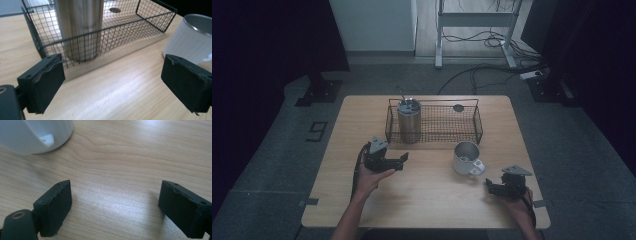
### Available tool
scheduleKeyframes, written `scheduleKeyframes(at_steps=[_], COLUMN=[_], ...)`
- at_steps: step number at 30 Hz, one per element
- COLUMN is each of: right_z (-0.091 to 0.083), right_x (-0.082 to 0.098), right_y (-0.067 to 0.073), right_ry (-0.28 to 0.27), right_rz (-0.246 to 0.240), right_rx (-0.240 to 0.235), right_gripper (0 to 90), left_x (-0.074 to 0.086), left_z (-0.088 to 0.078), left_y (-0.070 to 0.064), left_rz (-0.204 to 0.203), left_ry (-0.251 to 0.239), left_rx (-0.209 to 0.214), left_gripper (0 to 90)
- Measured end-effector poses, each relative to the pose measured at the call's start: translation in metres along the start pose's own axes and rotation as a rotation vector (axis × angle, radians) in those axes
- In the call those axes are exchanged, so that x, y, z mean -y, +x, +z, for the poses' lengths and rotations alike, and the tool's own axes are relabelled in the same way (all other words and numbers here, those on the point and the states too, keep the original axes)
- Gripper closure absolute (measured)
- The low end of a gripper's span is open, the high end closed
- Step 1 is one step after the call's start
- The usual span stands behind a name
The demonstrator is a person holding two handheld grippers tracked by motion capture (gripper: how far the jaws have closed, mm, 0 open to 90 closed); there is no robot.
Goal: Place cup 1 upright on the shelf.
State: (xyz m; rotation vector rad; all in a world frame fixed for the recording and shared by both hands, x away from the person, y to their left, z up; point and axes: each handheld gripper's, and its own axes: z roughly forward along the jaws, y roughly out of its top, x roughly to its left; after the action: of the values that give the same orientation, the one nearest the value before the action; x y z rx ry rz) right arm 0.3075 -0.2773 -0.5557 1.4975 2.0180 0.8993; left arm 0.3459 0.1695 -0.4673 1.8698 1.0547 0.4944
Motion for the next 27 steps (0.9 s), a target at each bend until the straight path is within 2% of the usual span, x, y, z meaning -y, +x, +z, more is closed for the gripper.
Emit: scheduleKeyframes(at_steps=[4,7,13,16,21,27], right_z=[0.0,0.0,0.0,0.0,0.0,0.0], right_x=[0.0,0.0,0.0,0.0,0.0,0.0], right_y=[0.0,0.0,0.0,0.0,0.0,0.0], right_ry=[-0.001,-0.001,-0.002,-0.001,-0.001,-0.001], right_rz=[0.001,0.001,0.002,0.003,0.003,0.003], right_rx=[0.001,0.002,0.002,0.002,0.002,0.002], right_gripper=[11.7,11.9,11.9,11.9,11.9,11.9], left_x=[0.01,0.019,0.036,0.042,0.051,0.061], left_z=[-0.008,-0.012,-0.016,-0.016,-0.013,-0.01], left_y=[-0.001,-0.002,-0.001,-0.001,-0.003,-0.001], left_rz=[0.008,0.018,0.007,0.004,0.023,0.017], left_ry=[0.014,0.023,0.037,0.046,0.075,0.104], left_rx=[0.003,-0.012,-0.007,-0.005,-0.011,-0.014], left_gripper=[5.1,5.2,5.5,5.5,5.6,6.4])
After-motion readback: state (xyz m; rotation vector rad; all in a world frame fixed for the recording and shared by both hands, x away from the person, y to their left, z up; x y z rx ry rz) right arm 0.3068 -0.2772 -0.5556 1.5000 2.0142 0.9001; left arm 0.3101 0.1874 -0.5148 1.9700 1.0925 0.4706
